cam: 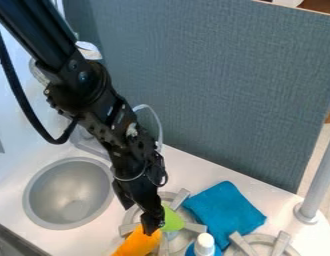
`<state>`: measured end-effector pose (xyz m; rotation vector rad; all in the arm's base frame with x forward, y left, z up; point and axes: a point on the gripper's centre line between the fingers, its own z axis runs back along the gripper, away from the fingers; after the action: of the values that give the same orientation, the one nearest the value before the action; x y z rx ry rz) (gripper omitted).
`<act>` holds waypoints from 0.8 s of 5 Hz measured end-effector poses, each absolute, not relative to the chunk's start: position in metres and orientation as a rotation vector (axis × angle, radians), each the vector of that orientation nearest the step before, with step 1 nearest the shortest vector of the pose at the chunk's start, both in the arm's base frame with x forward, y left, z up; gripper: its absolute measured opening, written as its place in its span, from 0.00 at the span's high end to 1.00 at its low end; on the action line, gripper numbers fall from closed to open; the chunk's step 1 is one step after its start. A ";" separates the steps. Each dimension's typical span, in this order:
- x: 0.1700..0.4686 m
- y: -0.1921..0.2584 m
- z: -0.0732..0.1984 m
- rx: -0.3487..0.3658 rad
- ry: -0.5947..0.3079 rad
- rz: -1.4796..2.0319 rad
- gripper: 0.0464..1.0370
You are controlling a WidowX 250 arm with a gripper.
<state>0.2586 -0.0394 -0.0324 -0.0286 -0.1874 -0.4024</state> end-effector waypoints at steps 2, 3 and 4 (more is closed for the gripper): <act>0.254 -0.038 -0.050 0.007 -0.173 -0.397 0.03; 0.255 -0.042 -0.057 0.012 -0.182 -0.412 0.03; 0.255 -0.044 -0.064 0.023 -0.189 -0.425 0.03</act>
<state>0.2553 -0.0440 -0.0639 0.0233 -0.1887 -0.4251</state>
